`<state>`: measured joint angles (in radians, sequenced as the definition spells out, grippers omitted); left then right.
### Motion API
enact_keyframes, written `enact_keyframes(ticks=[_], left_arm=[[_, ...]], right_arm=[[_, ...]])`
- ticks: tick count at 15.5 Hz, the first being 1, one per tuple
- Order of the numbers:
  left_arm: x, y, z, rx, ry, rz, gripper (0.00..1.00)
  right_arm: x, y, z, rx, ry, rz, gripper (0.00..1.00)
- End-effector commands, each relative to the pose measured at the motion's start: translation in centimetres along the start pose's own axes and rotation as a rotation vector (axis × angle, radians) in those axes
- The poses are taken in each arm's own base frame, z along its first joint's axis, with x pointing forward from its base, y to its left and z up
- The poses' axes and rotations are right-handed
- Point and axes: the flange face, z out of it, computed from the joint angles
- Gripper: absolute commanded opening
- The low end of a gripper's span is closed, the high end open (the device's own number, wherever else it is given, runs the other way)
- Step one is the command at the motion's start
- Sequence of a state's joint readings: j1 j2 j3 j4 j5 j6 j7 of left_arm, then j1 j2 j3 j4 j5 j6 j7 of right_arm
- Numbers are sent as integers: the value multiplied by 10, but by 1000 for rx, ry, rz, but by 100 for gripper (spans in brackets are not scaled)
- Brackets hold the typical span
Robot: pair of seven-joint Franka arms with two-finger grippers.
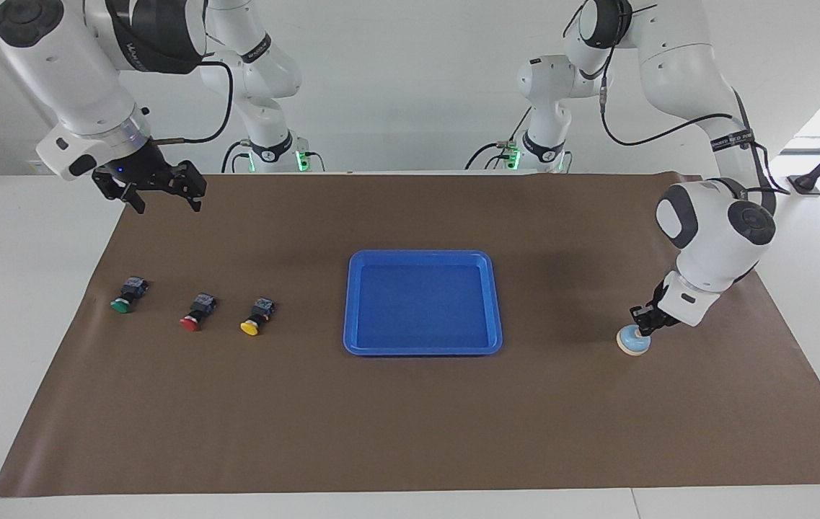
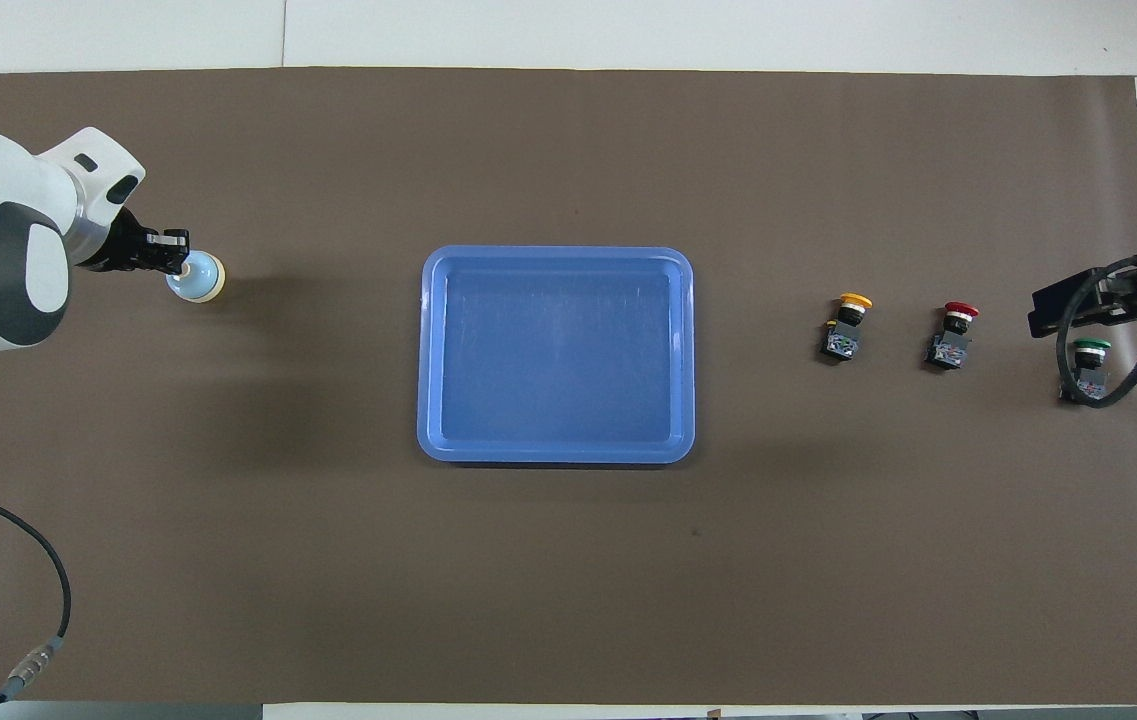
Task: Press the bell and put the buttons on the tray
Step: 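Move the left gripper down onto the bell and press it, then lift the left gripper off the bell and draw it back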
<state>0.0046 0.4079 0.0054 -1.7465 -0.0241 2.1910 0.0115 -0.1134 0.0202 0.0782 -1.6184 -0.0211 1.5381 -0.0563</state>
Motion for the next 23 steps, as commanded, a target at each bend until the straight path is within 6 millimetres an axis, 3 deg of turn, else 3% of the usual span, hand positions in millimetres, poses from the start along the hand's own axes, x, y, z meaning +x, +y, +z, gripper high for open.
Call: enact_keyframes(ticks=[1, 3, 7, 10, 13, 17, 19, 23], left_arm=[[-7, 4, 20, 8, 34, -16, 0], [-8, 3, 27, 9, 31, -16, 0], [-3, 3, 12, 10, 8, -14, 0], [-7, 1, -29, 9, -15, -14, 0], [-25, 0, -91, 7, -27, -17, 3], [-58, -1, -174, 4, -15, -20, 70], [-79, -2, -211, 3, -12, -25, 96], [-106, -5, -253, 2, -4, -31, 100]], right_arm=[[-6, 3, -2, -6, 0, -14, 100], [-6, 3, -2, -6, 0, -14, 100], [-6, 3, -2, -6, 0, -15, 100], [-6, 3, -2, -6, 0, -14, 100], [-6, 3, -2, -6, 0, -14, 100], [-6, 3, -2, -6, 0, -14, 100], [-6, 3, -2, -6, 0, -14, 100], [-6, 3, -2, -6, 0, -14, 100]])
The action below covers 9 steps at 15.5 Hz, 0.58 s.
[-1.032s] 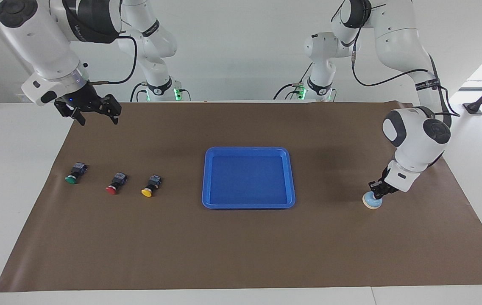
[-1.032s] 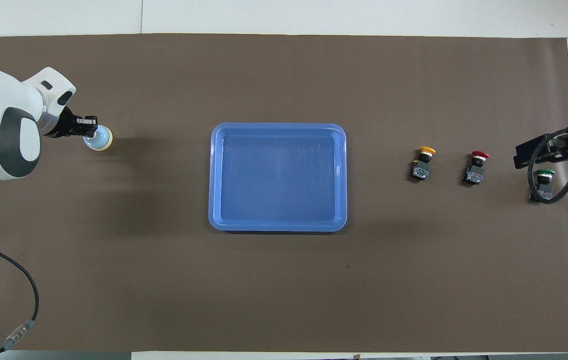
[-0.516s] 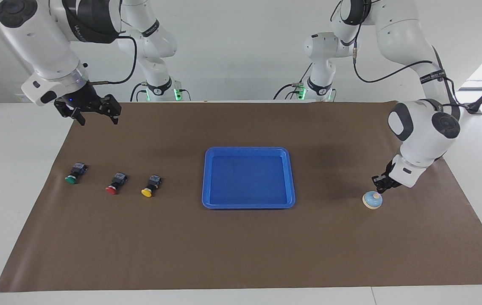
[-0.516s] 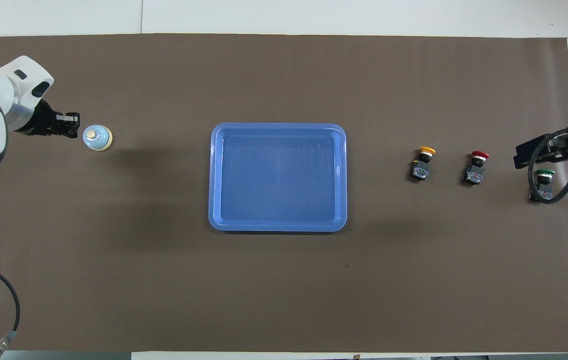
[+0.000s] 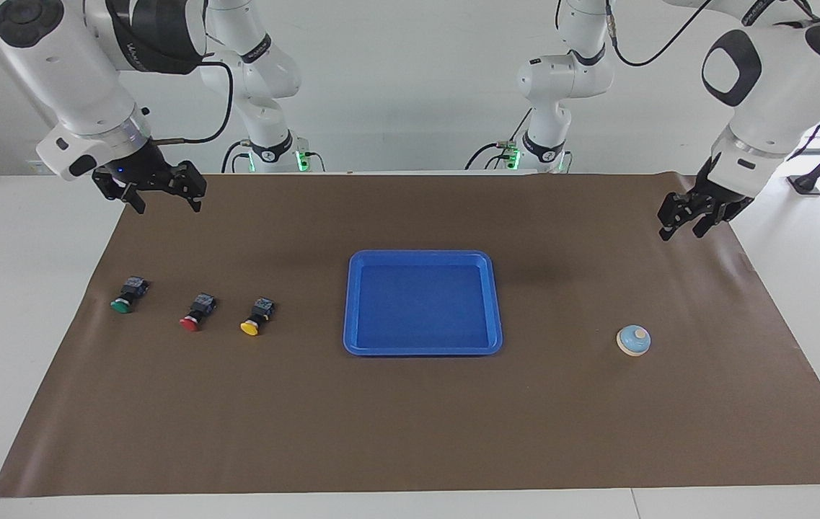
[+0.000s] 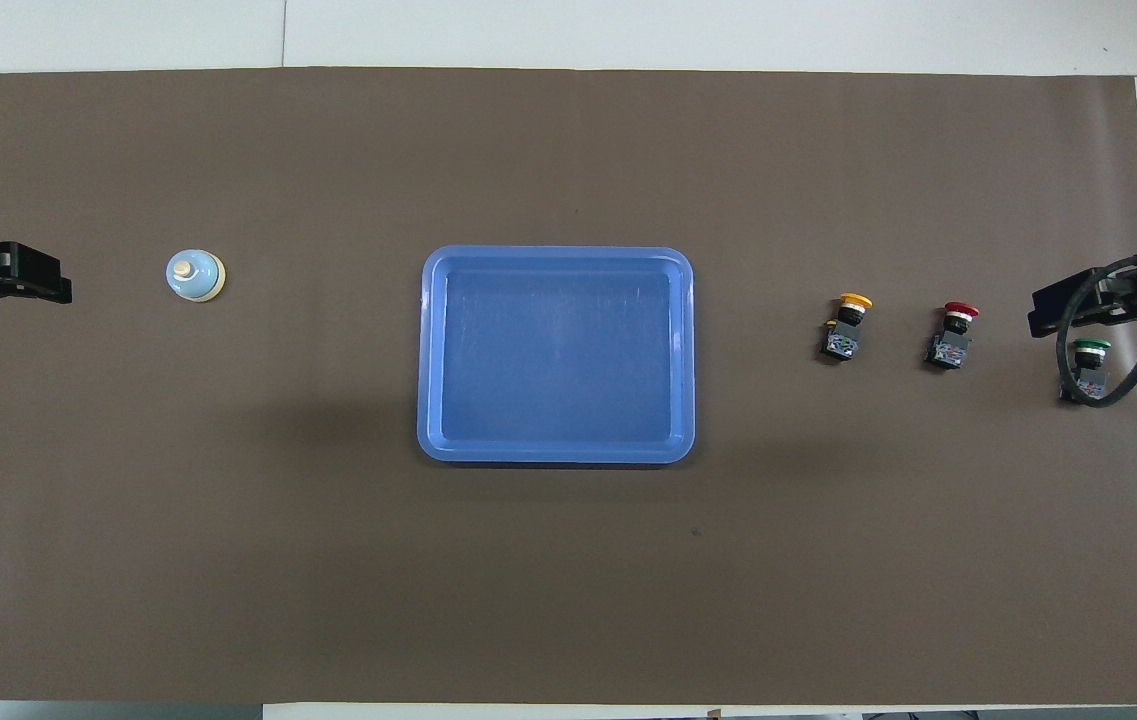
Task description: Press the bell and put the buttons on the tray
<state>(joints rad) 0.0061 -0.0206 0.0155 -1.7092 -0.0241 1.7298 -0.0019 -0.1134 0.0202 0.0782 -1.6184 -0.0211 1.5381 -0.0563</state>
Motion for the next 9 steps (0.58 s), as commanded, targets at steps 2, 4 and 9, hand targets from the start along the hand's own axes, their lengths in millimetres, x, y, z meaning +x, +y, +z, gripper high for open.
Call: enact_keyframes(ticks=[2, 4, 9], left_arm=[[-17, -3, -13, 8, -4, -16, 100], [-16, -1, -12, 8, -6, -12, 100], [-9, -3, -8, 6, -55, -10, 100]], right_arm=[[-6, 3, -2, -6, 0, -15, 100], [-6, 3, -2, -6, 0, -14, 100], [-6, 3, -2, -6, 0, -15, 100]])
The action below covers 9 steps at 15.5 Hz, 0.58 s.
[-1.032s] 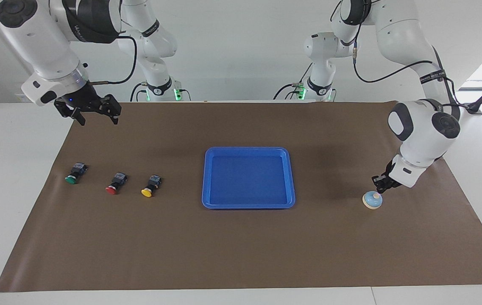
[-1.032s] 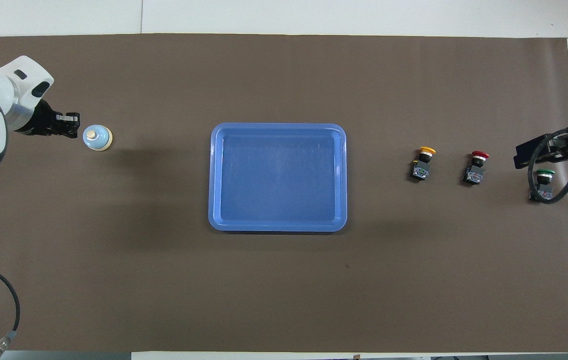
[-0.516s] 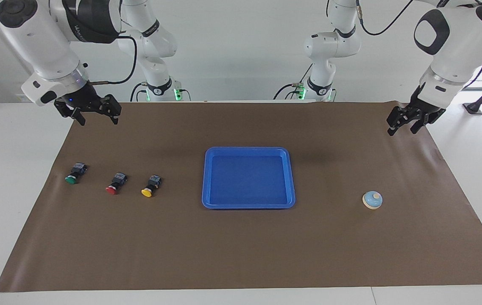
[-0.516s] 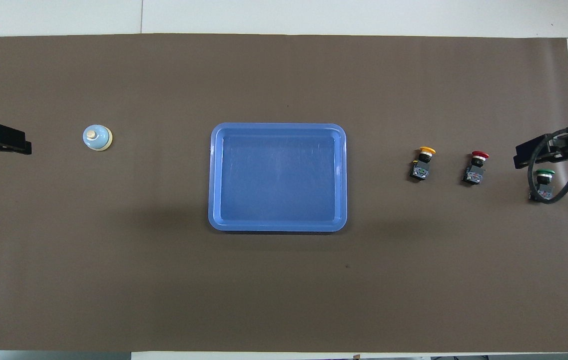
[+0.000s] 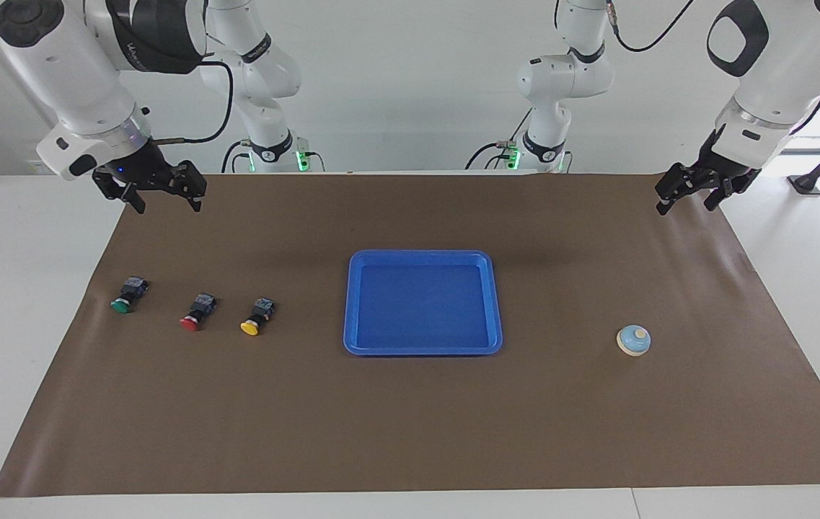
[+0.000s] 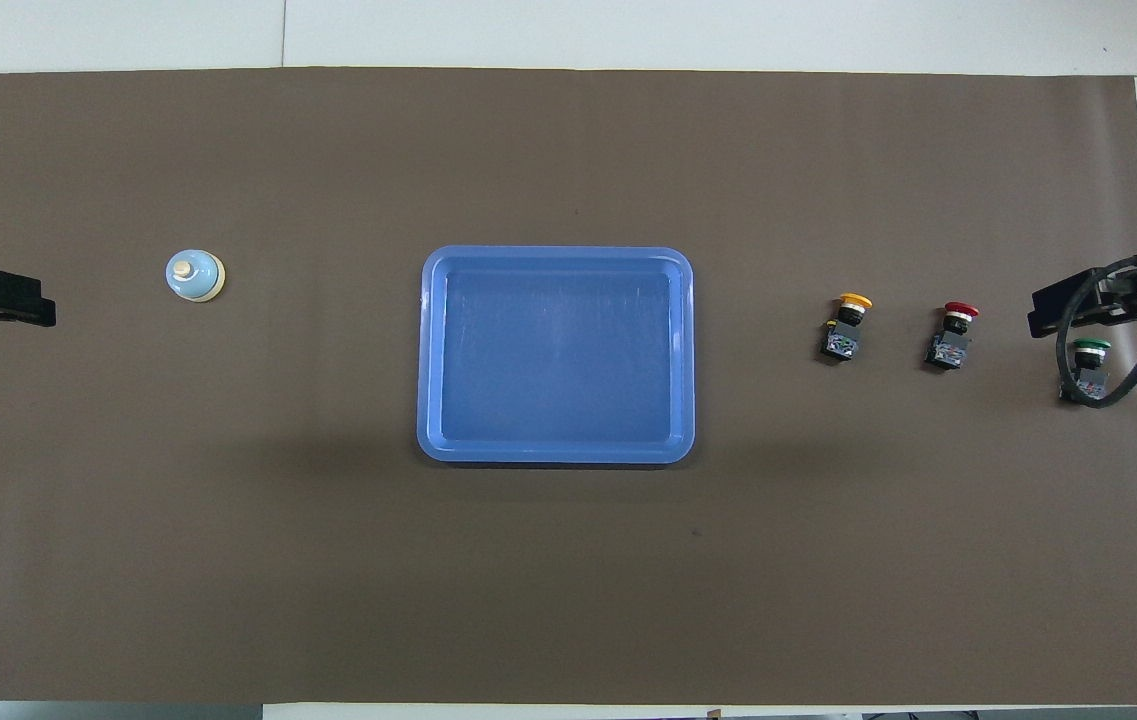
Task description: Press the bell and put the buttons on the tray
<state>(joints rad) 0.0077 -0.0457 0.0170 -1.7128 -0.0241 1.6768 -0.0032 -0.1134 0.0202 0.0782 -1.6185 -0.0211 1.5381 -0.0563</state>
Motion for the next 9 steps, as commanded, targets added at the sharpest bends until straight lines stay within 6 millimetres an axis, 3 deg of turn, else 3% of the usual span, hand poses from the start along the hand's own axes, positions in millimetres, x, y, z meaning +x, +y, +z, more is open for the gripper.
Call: enact_keyframes(ticks=[1, 9], left_arm=[[3, -1, 1, 6, -25, -4, 100], [4, 0, -12, 13, -43, 0, 100]], right_arm=[[-6, 3, -2, -6, 0, -14, 100], [-11, 1, -9, -8, 6, -26, 100]])
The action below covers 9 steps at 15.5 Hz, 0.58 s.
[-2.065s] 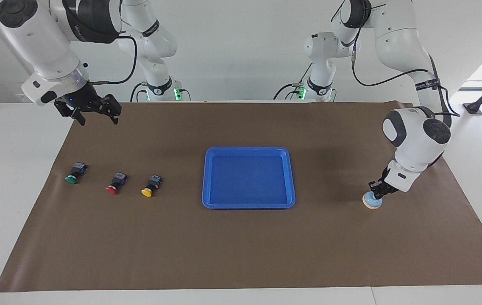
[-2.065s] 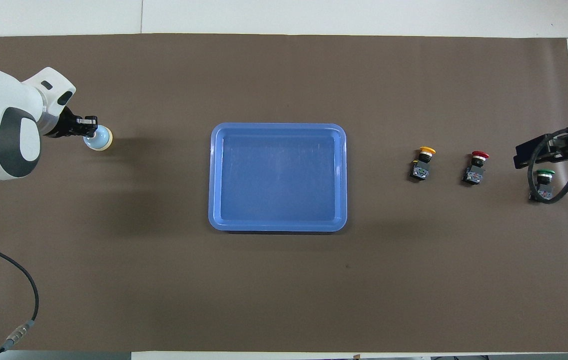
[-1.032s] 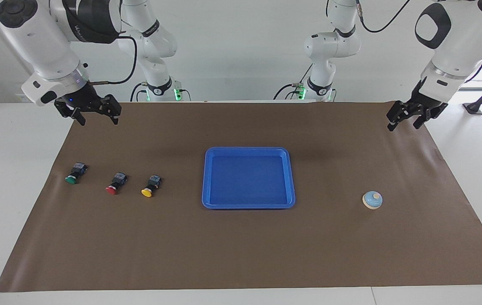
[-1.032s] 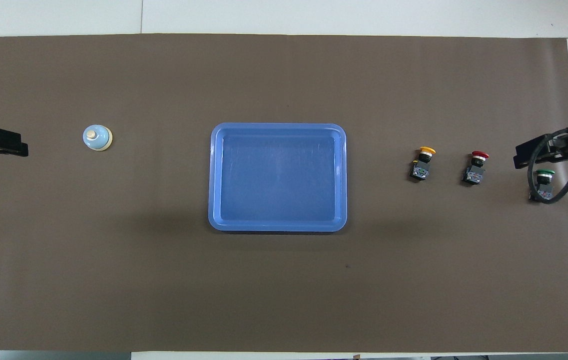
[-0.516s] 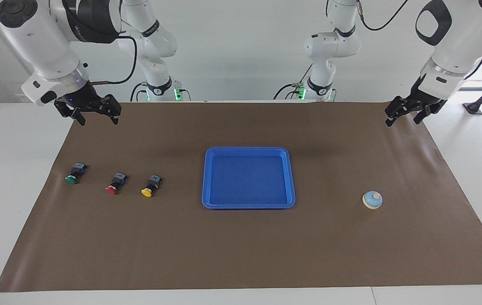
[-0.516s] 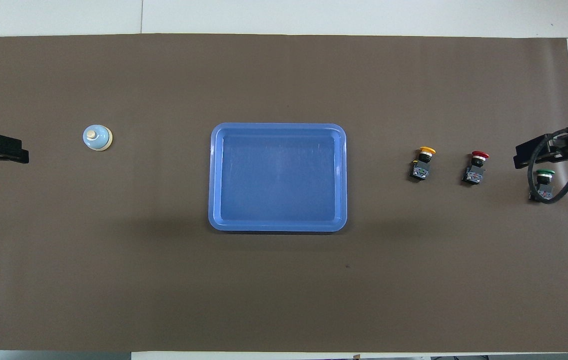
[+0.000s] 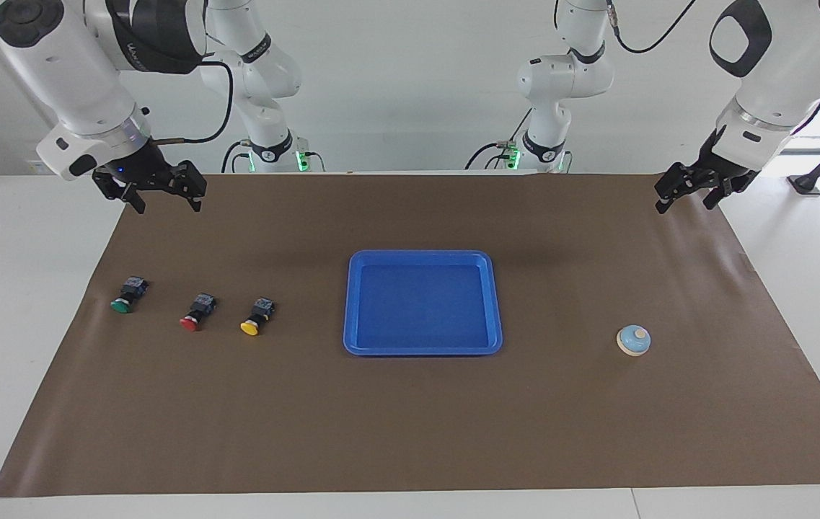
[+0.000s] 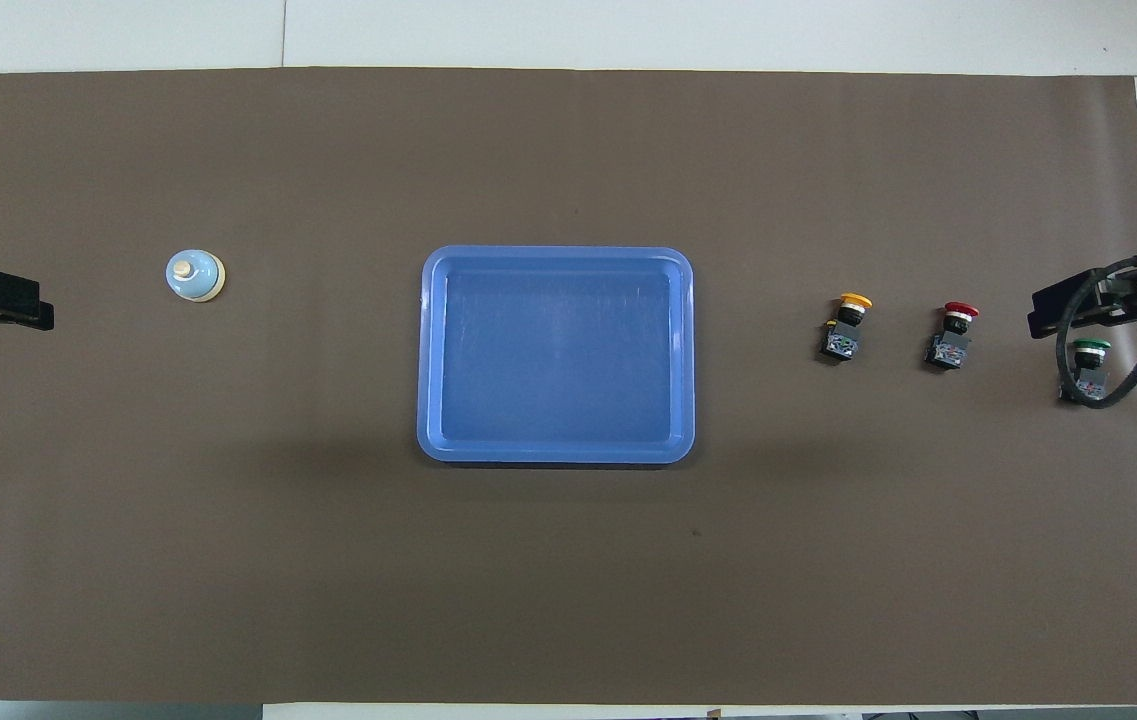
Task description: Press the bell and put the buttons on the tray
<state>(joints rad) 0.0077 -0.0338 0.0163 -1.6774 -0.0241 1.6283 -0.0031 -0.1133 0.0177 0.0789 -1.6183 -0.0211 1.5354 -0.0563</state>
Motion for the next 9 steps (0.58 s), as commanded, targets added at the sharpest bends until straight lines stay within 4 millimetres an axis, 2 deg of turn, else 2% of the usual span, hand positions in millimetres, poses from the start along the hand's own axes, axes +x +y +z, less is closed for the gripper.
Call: enact_keyframes(ticks=[1, 4, 9], left_arm=[[4, 0, -7, 12, -20, -1, 100], [1, 3, -3, 13, -46, 5, 100], [-2, 4, -3, 13, -63, 8, 100]], right_arm=[[-11, 1, -8, -8, 6, -23, 100], [-12, -1, -6, -6, 0, -17, 100], [-17, -5, 10, 0, 13, 3, 100]])
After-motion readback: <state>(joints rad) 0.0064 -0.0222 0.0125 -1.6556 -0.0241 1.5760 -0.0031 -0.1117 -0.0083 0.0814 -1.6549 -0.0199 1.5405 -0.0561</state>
